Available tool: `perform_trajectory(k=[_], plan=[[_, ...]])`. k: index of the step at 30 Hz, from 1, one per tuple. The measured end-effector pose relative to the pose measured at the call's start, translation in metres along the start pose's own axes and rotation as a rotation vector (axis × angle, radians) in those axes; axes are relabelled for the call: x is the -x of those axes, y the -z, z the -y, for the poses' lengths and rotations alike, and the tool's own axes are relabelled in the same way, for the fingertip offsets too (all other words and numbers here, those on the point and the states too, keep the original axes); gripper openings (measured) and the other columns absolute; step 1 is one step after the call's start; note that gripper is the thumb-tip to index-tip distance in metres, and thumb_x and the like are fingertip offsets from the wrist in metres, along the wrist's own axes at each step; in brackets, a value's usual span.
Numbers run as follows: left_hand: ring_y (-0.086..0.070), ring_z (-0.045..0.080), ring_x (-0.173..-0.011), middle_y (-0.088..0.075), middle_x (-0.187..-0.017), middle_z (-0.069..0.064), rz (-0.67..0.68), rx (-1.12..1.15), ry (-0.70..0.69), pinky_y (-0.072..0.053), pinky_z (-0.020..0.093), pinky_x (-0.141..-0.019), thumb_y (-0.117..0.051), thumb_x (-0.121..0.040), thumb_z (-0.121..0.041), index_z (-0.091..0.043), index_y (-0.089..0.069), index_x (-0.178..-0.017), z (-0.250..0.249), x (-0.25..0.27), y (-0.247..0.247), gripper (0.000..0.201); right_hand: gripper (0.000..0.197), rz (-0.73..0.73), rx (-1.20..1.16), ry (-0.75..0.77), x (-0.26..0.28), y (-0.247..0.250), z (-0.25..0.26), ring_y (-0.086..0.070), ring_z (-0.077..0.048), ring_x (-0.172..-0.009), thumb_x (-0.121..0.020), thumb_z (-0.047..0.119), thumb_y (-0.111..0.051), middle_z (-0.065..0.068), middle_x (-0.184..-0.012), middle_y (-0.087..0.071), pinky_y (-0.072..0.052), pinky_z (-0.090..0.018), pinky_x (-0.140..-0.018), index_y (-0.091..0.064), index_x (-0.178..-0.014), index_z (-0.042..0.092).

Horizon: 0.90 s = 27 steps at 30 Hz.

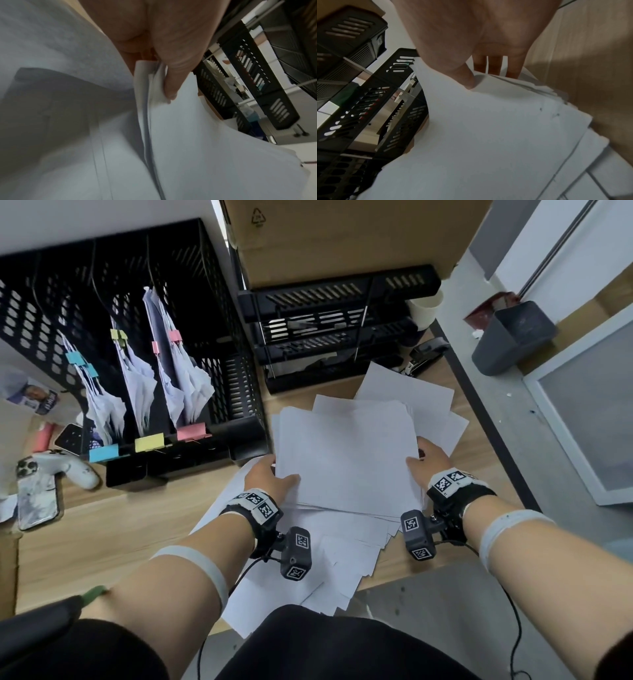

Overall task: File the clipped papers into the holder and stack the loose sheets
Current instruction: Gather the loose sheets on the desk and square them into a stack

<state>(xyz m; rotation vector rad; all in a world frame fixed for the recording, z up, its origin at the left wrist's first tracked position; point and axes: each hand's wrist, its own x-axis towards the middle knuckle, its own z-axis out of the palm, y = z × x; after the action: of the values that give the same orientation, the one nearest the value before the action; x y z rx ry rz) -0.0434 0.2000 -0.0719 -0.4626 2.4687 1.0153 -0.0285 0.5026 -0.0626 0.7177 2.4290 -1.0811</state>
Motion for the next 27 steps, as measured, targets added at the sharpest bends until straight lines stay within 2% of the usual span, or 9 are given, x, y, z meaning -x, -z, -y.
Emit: perform_trajectory(k=[2,5,10,13,16,19,21,24,27], plan=[[-0.066,0.025,-0.089,-0.071,-0.095,0.002,0.033,-0.021,-0.045,-0.048,0.028,-0.077,-0.071,-0.084,-0.023,-0.015,-0.067,-0.111,-0.003,0.000,0.001,0.028,0.038,-0.025,0.003,-0.039,0.001,0.001,-0.002,-0.058,-0.028,-0.097,-0.089,0.010,-0.048,-0.010,-0.118,-0.061,-0.042,-0.029,-0.079,-0.051,-0.126,0.016],[-0.069,0.034,-0.092,-0.074,-0.094,0.013,0.067,-0.024,-0.141,-0.054,0.036,-0.081,-0.066,-0.086,-0.015,-0.012,-0.069,-0.104,-0.012,0.000,0.007,0.018,0.070,-0.151,0.062,-0.115,0.003,0.006,0.003,-0.048,-0.034,-0.122,-0.082,0.016,-0.063,-0.016,-0.136,-0.043,-0.045,-0.038,-0.096,-0.031,-0.145,0.016],[-0.064,0.020,-0.097,-0.070,-0.102,0.000,0.063,0.000,-0.352,-0.044,0.023,-0.082,-0.062,-0.091,-0.011,-0.013,-0.071,-0.114,-0.050,-0.002,0.034,0.025,0.098,-0.217,0.282,0.176,0.012,0.030,0.035,-0.023,-0.028,-0.144,-0.073,0.026,-0.074,-0.008,-0.157,-0.019,-0.032,-0.045,-0.114,-0.015,-0.152,0.026],[-0.060,0.011,-0.096,-0.067,-0.099,-0.006,0.085,-0.024,-0.555,-0.043,0.022,-0.086,-0.061,-0.093,-0.011,-0.013,-0.072,-0.110,-0.077,-0.001,0.052,0.021,0.092,-0.249,0.311,0.310,0.028,0.046,0.065,-0.043,-0.026,-0.130,-0.069,0.023,-0.074,-0.005,-0.143,-0.041,-0.042,-0.037,-0.101,-0.026,-0.148,0.024],[-0.057,-0.007,-0.077,-0.063,-0.085,-0.012,0.135,0.026,-0.646,-0.042,0.007,-0.076,-0.062,-0.094,-0.012,-0.019,-0.069,-0.092,-0.098,0.002,0.068,0.010,0.052,-0.135,0.202,0.255,0.040,0.064,0.078,-0.060,-0.023,-0.104,-0.078,0.026,-0.072,-0.001,-0.109,-0.062,-0.045,-0.029,-0.086,-0.055,-0.127,0.017],[-0.069,0.010,-0.084,-0.072,-0.091,0.002,0.102,0.324,-0.524,-0.058,0.026,-0.074,-0.071,-0.089,-0.024,-0.019,-0.070,-0.092,-0.100,-0.002,0.075,0.005,0.032,-0.113,0.119,0.177,0.050,0.075,0.070,-0.064,-0.030,-0.105,-0.086,0.031,-0.064,-0.008,-0.112,-0.069,-0.049,-0.039,-0.096,-0.066,-0.114,0.015],[-0.073,0.023,-0.091,-0.072,-0.102,0.013,0.138,0.557,-0.326,-0.062,0.036,-0.072,-0.074,-0.088,-0.023,-0.018,-0.069,-0.100,-0.090,-0.006,0.071,0.014,0.036,-0.151,0.030,0.104,0.060,0.074,0.059,-0.061,-0.030,-0.111,-0.089,0.028,-0.060,-0.009,-0.120,-0.066,-0.046,-0.033,-0.096,-0.063,-0.121,0.013],[-0.067,0.021,-0.091,-0.067,-0.107,0.013,0.236,0.400,-0.078,-0.057,0.035,-0.079,-0.070,-0.092,-0.022,-0.016,-0.065,-0.107,-0.061,-0.011,0.057,0.018,0.038,-0.156,-0.113,-0.052,0.075,0.053,0.037,-0.057,-0.030,-0.118,-0.095,0.019,-0.054,-0.011,-0.126,-0.061,-0.038,-0.025,-0.090,-0.054,-0.131,0.007],[-0.061,0.024,-0.102,-0.064,-0.114,0.010,0.330,0.135,0.093,-0.050,0.040,-0.087,-0.066,-0.093,-0.032,-0.015,-0.062,-0.117,-0.026,-0.013,0.039,0.030,0.035,-0.120,-0.205,-0.207,0.082,0.015,0.009,-0.059,-0.031,-0.115,-0.094,0.020,-0.054,-0.009,-0.125,-0.064,-0.044,-0.032,-0.098,-0.059,-0.127,0.010]])
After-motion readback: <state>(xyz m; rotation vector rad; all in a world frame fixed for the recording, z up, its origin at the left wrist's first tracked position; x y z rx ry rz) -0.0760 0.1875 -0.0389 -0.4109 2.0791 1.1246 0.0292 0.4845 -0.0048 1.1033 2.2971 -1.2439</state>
